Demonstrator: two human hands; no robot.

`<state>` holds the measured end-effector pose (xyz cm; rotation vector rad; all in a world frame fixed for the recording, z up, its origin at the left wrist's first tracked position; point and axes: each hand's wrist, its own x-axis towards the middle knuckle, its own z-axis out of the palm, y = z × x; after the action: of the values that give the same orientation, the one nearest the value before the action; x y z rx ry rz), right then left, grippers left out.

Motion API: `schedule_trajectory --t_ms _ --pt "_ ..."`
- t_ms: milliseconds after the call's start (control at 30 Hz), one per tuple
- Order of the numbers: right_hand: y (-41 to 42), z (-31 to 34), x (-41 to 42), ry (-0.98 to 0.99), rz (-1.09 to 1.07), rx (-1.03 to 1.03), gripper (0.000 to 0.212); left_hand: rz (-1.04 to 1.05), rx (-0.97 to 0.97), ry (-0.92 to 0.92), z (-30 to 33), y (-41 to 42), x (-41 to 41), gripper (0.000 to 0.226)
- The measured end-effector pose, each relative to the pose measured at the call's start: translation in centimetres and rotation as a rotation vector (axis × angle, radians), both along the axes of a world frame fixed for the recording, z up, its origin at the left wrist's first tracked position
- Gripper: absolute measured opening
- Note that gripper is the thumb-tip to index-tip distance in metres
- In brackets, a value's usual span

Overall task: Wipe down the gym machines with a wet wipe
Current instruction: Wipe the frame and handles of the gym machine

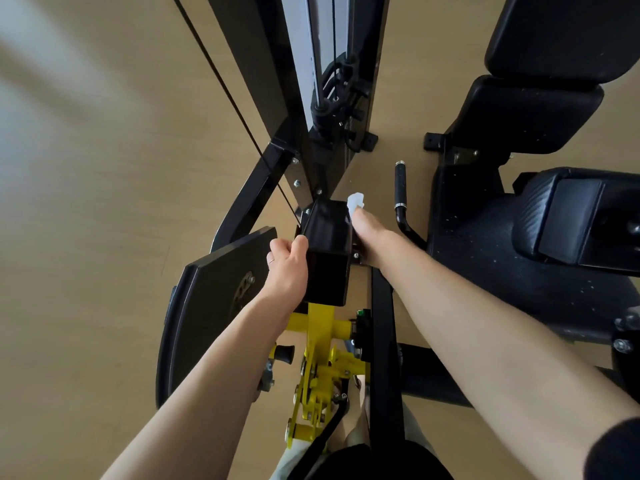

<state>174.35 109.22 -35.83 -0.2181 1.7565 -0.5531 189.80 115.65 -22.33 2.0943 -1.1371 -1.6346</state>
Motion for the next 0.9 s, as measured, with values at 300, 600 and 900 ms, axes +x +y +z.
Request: schedule_trajectory --t_ms 300,600,900 --pt "0.2 -2.4 -0.2 -0.516 -0.080 0.109 0.061 0.002 0.008 -0.062 -0.1 -0.4 -0.5 0.023" --pt "1.2 -6.1 1.5 -0.610 -0.166 0.164 0.053 0.006 0.025 -0.087 -0.3 -1.0 -0.8 0.025" --pt "1.9 -4.5 1.8 -0.627 -0.192 0.107 0.055 -0.010 0.020 -0.091 -0.2 -0.9 -0.7 0.025"
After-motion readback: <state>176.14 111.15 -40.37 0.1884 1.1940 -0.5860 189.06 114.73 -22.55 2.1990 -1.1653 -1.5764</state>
